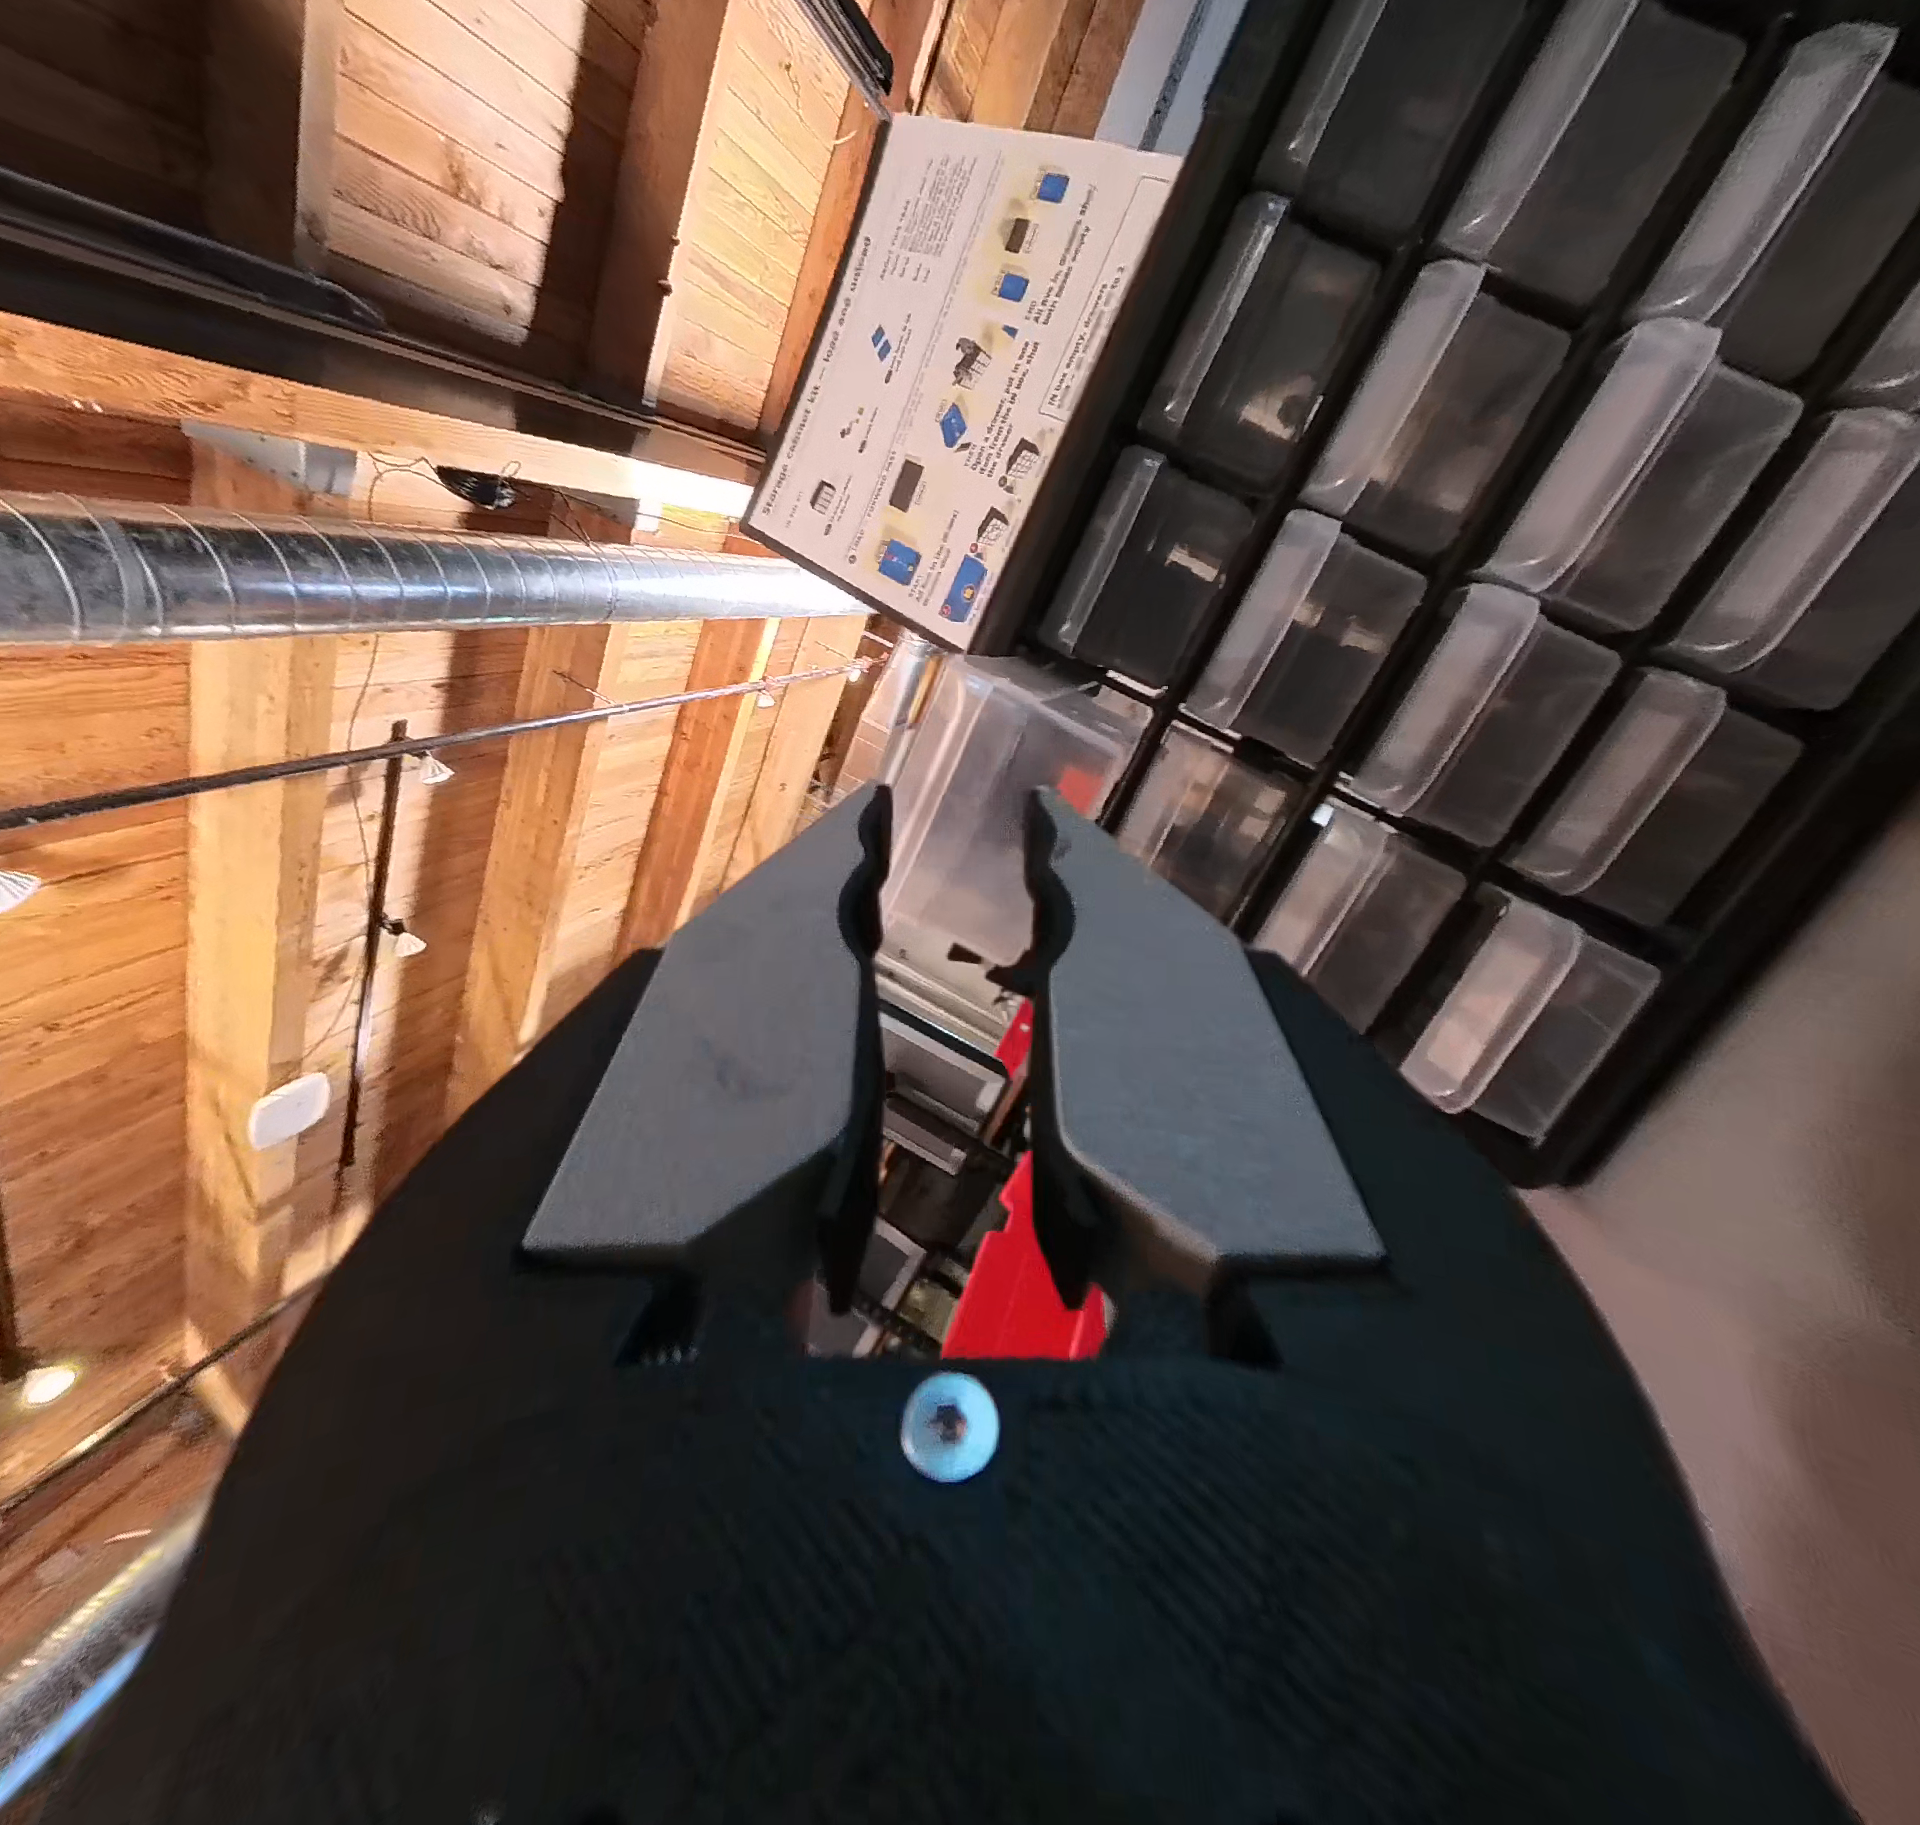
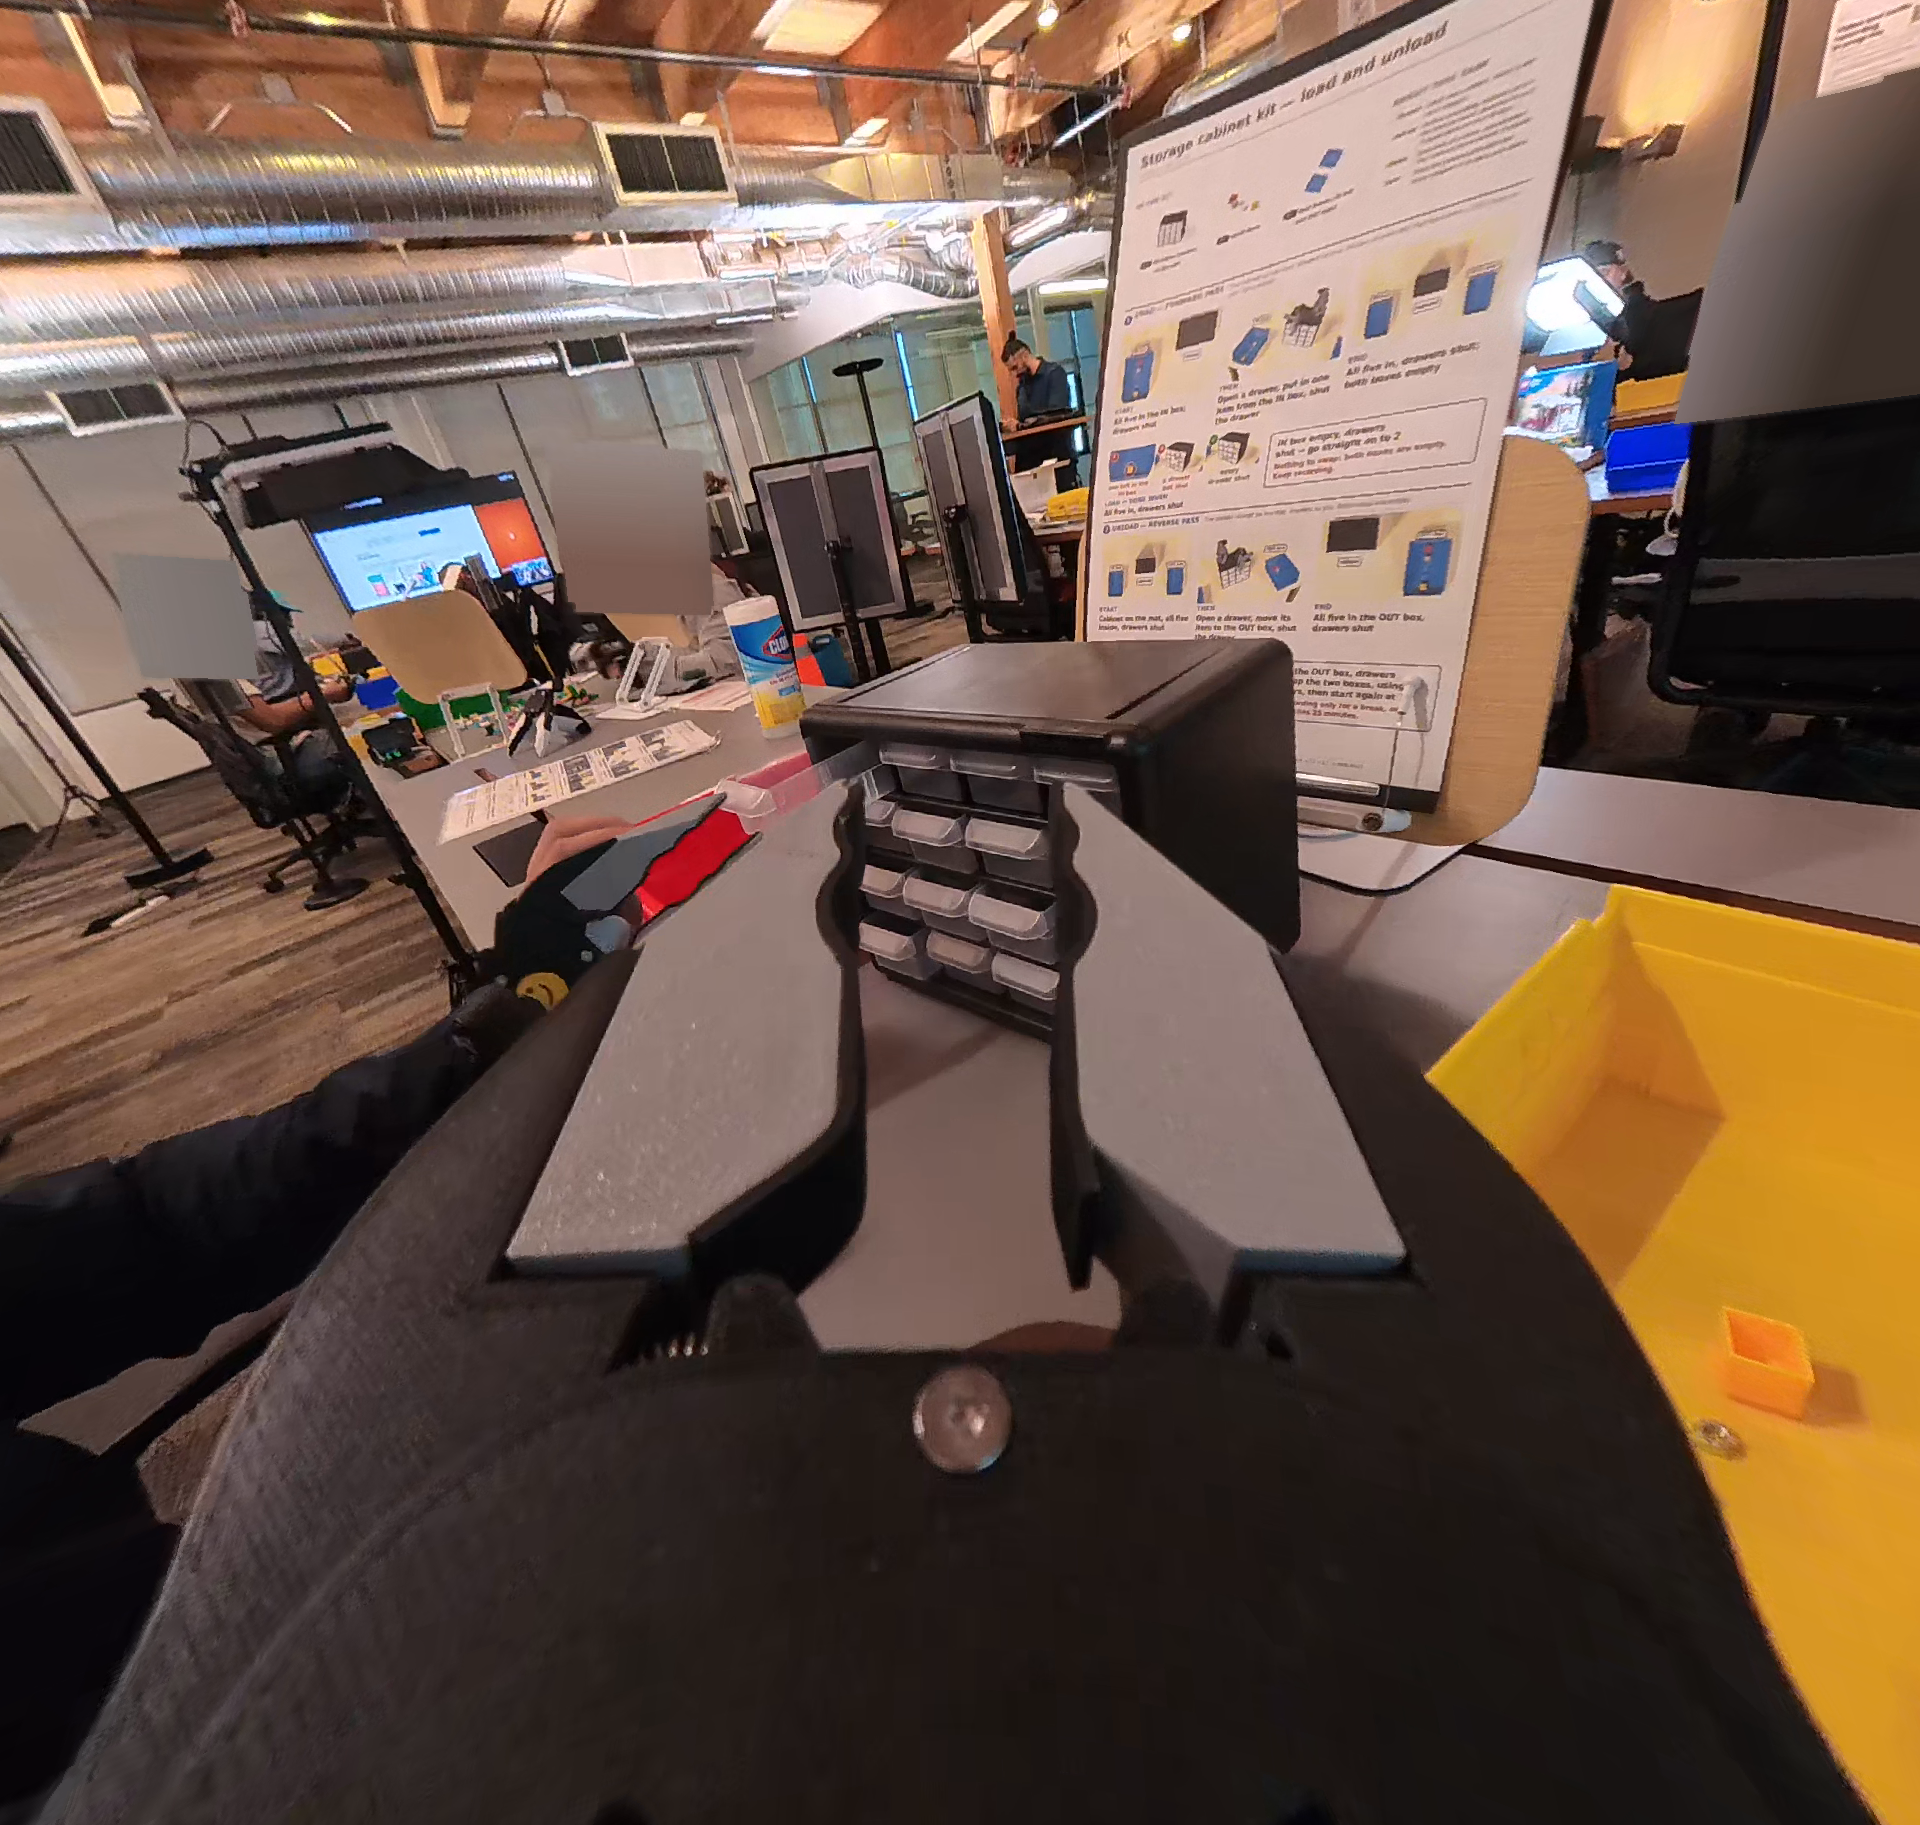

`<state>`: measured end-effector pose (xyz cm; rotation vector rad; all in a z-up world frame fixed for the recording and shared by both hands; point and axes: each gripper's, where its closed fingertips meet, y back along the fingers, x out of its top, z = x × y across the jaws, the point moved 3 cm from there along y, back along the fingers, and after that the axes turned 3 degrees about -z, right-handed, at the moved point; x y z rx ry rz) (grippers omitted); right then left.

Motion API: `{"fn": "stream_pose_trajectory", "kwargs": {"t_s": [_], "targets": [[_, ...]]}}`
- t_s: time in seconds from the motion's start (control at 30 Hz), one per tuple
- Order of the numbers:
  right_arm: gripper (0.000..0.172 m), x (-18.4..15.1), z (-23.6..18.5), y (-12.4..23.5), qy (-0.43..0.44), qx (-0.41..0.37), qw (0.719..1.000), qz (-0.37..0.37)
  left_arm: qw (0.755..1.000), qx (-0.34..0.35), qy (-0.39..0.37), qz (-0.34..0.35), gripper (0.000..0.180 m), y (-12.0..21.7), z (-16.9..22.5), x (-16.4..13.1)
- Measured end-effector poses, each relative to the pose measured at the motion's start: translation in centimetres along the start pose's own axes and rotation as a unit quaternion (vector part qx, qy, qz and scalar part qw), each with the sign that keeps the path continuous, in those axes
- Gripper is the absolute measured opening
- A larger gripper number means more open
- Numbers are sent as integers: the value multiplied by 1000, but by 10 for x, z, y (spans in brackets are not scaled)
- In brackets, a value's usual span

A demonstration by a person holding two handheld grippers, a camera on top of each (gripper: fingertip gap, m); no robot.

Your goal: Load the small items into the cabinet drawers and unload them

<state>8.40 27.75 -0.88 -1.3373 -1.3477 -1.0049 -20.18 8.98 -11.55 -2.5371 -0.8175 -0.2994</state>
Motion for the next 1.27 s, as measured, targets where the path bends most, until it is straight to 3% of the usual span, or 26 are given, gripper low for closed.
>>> {"fn": "stream_pose_trajectory", "kwargs": {"t_s": [0.2, 0.37, 0.47, 0.6, 0.73, 0.9, 1.07, 1.27], "targets": [[37, -14, -8, -18, -4, 16, 999, -46, 995, -43, 85, -15, 29, 11, -9, -3], [41, -23, -39, -45, -8, 68, 995, -71, 972, -123, 199, -30, 38, 19, -19, -13], [41, -33, -70, -84, -14, 115, 989, -96, 944, -201, 255, -53, 42, 24, -23, -23], [41, -52, -108, -160, 58, 119, 965, -226, 898, -271, 342, -62, 44, 31, -28, -35], [35, -50, -134, -240, 134, 99, 923, -347, 885, -277, 364, -87, 44, 32, -39, -57], [28, -69, -114, -315, 203, -3, 843, -499, 852, -285, 424, -118, 45, 36, -57, -86], [30, -101, -102, -331, 215, -43, 774, -594, 862, -258, 421, -113, 45, 38, -76, -98], [25, -125, -96, -335, 208, -73, 755, -618, 863, -267, 420, -91, 45, 41, -79, -88]]}}
